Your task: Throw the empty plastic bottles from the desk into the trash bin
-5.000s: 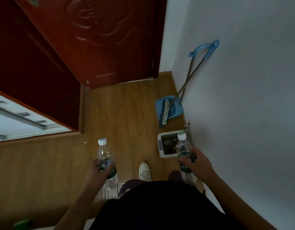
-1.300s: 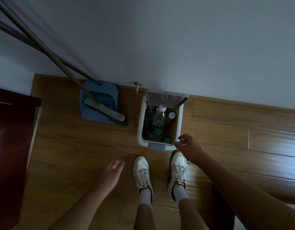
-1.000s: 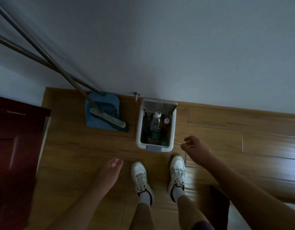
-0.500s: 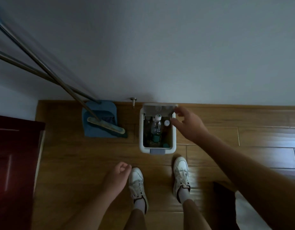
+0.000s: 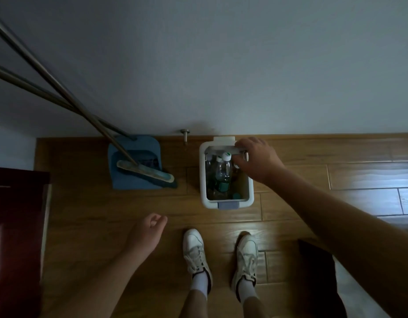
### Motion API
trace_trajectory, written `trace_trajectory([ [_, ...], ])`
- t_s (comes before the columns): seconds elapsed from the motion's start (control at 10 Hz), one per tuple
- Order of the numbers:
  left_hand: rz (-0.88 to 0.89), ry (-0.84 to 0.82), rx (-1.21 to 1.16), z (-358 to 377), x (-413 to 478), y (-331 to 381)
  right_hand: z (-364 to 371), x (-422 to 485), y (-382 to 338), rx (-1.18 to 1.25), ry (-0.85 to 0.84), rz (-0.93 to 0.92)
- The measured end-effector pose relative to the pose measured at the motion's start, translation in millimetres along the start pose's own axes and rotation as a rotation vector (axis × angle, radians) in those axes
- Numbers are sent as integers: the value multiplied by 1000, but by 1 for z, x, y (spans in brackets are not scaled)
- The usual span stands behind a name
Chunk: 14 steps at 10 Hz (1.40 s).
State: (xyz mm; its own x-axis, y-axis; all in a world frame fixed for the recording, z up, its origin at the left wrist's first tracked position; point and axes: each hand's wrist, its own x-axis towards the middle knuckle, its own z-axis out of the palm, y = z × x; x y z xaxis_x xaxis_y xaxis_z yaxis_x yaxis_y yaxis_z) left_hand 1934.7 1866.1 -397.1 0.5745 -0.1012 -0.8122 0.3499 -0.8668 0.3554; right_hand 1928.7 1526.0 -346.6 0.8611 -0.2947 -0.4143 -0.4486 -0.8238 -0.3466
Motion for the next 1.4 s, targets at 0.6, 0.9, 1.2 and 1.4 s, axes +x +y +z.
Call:
trace_trajectory([
  [0.6,-41,0,-64,60,23,-26,143,-72,48,-24,-253,-40],
  [0.9,-43,-20,-8,83,17,-33,167,-81,62,-159,-386,-58],
  [1.2,-26,-19,17,77,1,-21,164,-82,52,-246,-449,-60],
  [1.4,-27,19,10,62,-25,-16,155,-98,55,58,-419,170],
])
